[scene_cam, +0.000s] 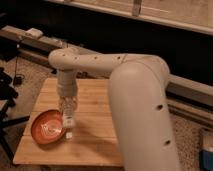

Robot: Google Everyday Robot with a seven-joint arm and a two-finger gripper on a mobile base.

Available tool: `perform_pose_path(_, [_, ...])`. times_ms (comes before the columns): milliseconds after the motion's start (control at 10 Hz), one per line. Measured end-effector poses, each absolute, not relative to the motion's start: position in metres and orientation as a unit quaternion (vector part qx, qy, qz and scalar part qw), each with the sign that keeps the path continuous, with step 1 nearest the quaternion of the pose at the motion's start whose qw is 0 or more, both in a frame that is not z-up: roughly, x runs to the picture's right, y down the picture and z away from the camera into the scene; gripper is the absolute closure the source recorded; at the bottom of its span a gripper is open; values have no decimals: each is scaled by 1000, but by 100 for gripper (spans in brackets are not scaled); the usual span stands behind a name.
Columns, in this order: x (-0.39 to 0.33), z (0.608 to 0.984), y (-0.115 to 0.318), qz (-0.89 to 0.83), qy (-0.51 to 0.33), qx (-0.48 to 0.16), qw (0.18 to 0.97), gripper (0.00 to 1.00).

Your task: Place the bottle in the ceramic bowl

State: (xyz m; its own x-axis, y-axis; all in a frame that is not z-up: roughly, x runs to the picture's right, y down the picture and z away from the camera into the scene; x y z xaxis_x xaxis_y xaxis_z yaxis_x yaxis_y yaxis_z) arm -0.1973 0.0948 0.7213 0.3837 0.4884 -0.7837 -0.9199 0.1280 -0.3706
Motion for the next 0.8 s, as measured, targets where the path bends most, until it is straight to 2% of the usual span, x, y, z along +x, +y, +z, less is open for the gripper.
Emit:
perform_pose_path(400, [-265, 728, 82, 397, 234, -479, 747, 98])
perform_pose_path(600, [-282, 734, 83, 368, 234, -494, 752, 80])
perform_pose_path(800, [-288, 742, 86, 350, 239, -496, 757, 57])
